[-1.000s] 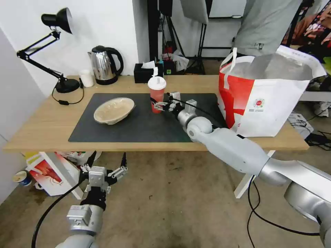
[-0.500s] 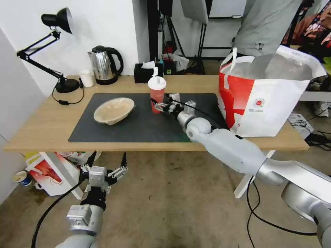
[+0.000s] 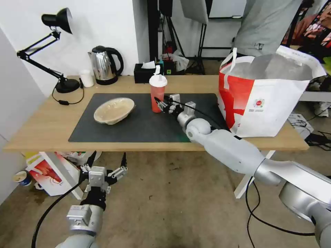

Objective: Pick up the trash from the table and place it into the takeout bag.

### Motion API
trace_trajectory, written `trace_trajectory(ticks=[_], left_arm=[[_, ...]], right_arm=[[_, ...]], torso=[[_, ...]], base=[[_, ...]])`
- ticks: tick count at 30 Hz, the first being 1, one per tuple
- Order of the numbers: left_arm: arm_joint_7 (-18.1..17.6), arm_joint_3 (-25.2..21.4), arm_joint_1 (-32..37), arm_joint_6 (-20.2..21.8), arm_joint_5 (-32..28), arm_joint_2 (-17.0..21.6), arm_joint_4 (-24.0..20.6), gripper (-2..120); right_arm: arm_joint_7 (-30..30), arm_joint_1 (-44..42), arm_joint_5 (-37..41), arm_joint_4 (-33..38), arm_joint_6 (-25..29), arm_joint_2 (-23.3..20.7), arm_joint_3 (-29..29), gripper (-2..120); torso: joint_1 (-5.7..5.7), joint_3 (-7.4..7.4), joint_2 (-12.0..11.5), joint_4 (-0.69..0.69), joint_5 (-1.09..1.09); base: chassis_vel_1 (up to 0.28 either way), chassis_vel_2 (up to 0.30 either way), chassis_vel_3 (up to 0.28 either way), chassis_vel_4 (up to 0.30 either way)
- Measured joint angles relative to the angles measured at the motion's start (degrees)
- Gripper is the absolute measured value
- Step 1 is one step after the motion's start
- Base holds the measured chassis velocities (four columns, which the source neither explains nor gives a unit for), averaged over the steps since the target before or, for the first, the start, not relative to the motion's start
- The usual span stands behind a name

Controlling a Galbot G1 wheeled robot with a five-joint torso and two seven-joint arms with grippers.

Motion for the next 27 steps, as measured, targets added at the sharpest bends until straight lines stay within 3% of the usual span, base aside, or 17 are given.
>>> trace_trajectory(ticks=[8,22,27], left_arm=[[0.0,0.0,0.0,0.0,0.0,0.0,0.0,100],[0.0,0.0,0.0,0.0,0.0,0.0,0.0,100],[0.0,0.0,0.0,0.0,0.0,0.0,0.0,100]], right_arm=[[-0.5,-0.1,0.0,-1.0,0.2,0.6,0.4,40],[-1.9,-0.8,0.2,-1.1,0.3,0.8,0.5,7],[-2.3,-1.0,0.6,-0.9,0.3,0.5,0.6,5]], torso=[[0.0,0.0,0.0,0.0,0.0],[-0.01,0.0,0.0,-0.01,0.0],[-0.01,0.0,0.0,0.0,0.0]], base=[[0.0,0.0,0.0,0.0],[0.0,0.0,0.0,0.0],[0.0,0.0,0.0,0.0]])
